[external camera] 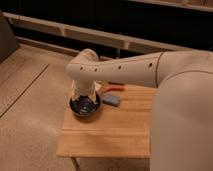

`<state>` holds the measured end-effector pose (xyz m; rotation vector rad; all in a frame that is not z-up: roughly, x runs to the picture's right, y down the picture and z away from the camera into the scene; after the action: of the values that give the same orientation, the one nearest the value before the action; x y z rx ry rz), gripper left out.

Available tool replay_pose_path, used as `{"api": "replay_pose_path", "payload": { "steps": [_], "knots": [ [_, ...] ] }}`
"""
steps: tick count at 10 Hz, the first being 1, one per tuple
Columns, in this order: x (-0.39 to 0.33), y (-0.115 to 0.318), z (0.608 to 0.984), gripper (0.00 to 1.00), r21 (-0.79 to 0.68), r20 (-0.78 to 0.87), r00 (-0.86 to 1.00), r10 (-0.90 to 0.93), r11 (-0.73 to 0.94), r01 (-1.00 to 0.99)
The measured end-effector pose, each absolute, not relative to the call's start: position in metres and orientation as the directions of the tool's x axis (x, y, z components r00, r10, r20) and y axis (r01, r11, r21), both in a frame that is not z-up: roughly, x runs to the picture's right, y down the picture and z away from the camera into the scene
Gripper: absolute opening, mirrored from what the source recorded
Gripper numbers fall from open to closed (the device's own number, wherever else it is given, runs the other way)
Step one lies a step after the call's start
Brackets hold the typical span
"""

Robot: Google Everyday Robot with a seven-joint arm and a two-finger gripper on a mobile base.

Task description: Drag the ceramic bowl in a circle

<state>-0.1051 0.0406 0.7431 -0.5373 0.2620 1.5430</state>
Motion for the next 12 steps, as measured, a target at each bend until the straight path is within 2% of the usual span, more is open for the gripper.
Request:
{"api": "replay_pose_path", "payload": {
  "steps": [4, 7, 8, 12],
  "knots": [
    [-0.092, 0.043, 0.781, 0.65, -0.26, -0.52, 0.107, 0.847, -0.038, -0.965],
    [-0.088, 0.032, 0.805, 0.65, -0.21, -0.564, 0.244, 0.789, 0.149, -0.966],
    [-0.104, 0.02, 0.814, 0.65, -0.196, -0.571, 0.297, 0.766, 0.224, -0.955],
    [-0.154, 0.003, 0.838, 0.65, -0.216, -0.583, 0.354, 0.731, 0.281, -0.935]
  ]
}}
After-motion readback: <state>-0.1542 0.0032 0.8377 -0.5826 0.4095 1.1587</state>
